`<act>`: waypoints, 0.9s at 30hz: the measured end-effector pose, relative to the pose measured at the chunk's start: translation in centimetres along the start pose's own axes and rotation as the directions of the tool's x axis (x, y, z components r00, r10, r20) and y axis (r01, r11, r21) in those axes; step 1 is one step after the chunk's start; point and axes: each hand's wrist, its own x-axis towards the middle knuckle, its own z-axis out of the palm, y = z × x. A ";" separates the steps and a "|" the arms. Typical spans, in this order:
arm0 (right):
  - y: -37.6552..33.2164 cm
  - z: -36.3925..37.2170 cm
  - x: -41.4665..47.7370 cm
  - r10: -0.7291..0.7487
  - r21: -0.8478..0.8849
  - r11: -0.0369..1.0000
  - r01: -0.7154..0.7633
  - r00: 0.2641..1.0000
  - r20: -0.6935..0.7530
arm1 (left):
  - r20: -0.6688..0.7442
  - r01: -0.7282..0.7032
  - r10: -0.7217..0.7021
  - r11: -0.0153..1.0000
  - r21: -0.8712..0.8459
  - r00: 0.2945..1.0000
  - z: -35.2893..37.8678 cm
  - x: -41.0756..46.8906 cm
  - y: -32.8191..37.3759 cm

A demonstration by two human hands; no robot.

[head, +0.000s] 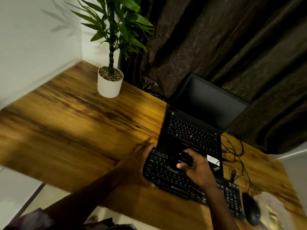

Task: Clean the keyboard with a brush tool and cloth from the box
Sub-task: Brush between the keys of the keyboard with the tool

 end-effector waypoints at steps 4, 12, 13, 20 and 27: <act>-0.5 0.5 0.1 -0.022 -0.003 1.000 0.022 0.999 -0.023 | 0.001 -0.004 0.004 1.000 -0.005 1.000 0.1 0.1 -0.1; -0.7 1.2 0.1 -0.034 0.071 0.997 0.037 0.998 -0.050 | -0.003 -0.029 0.029 1.000 0.012 1.000 0.0 0.2 0.1; -0.1 0.7 -0.1 -0.017 0.054 0.998 0.019 0.999 -0.042 | -0.003 -0.027 0.027 1.000 0.012 1.000 0.0 0.2 0.1; 0.4 0.1 -0.3 -0.005 0.011 1.000 0.006 0.999 -0.041 | -0.001 -0.024 0.024 0.999 0.025 1.000 -0.1 0.2 0.1; 0.0 1.3 0.2 -0.019 0.088 0.996 0.024 0.998 -0.059 | -0.005 -0.023 0.023 0.999 0.031 1.000 0.2 0.3 0.0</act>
